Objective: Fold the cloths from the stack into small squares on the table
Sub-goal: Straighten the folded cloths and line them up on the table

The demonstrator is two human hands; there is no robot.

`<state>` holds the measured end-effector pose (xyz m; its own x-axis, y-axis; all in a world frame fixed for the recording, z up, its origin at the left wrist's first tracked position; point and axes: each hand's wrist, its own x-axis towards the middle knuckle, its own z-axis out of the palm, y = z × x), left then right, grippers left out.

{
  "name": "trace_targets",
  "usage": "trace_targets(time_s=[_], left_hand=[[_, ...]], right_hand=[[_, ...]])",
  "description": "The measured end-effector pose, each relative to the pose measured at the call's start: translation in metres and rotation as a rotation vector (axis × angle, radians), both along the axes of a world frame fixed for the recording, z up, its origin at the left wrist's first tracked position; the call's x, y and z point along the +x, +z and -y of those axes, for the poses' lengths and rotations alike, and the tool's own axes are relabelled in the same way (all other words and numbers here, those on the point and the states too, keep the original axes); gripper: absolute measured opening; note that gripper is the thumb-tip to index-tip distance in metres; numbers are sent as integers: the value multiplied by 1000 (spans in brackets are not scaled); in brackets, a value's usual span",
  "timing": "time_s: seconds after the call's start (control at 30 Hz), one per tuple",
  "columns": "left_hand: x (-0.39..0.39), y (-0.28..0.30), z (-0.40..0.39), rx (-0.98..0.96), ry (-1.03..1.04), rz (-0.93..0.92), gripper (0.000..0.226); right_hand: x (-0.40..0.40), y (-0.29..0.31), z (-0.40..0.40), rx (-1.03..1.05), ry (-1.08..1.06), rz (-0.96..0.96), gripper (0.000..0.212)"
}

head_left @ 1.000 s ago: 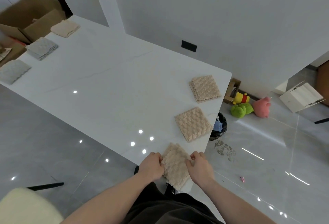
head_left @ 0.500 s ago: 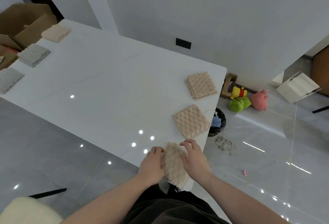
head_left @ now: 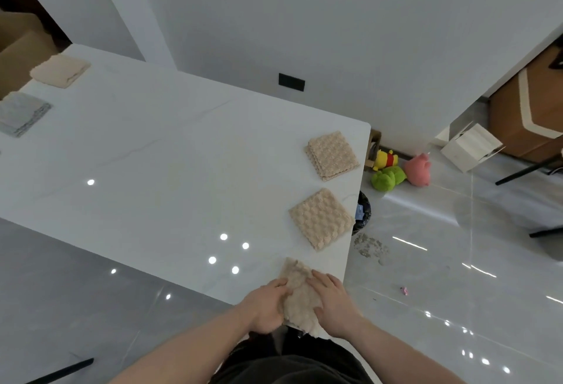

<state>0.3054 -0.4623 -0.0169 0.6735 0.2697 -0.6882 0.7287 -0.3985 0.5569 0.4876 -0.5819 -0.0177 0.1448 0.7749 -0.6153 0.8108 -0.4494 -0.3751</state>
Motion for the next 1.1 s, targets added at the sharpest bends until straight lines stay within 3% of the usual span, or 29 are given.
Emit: trace_targets(time_s=[0.2,0.3,0.43,0.77,0.93,1.1], left_hand=[[39,26,-37,49,494,136,31],[62,36,-59,47,511,163,35],[96,31,-84,36,520,76,51],[151,6,-102,-73,827,-9,86],[163,6,-100,-33,844,-26,56],[157,4,-78,65,1018,-16,19]], right_hand=[[22,26,-30,244,-497,-74,42],[47,34,-42,246,-735,-120,41],[92,35,-59,165,-942,-223,54],[178,12,-109,-116,-705,-323,57],[191,-5,-124,-166,-616,-351,55],[201,12,-140,-43,-540,-299,22]])
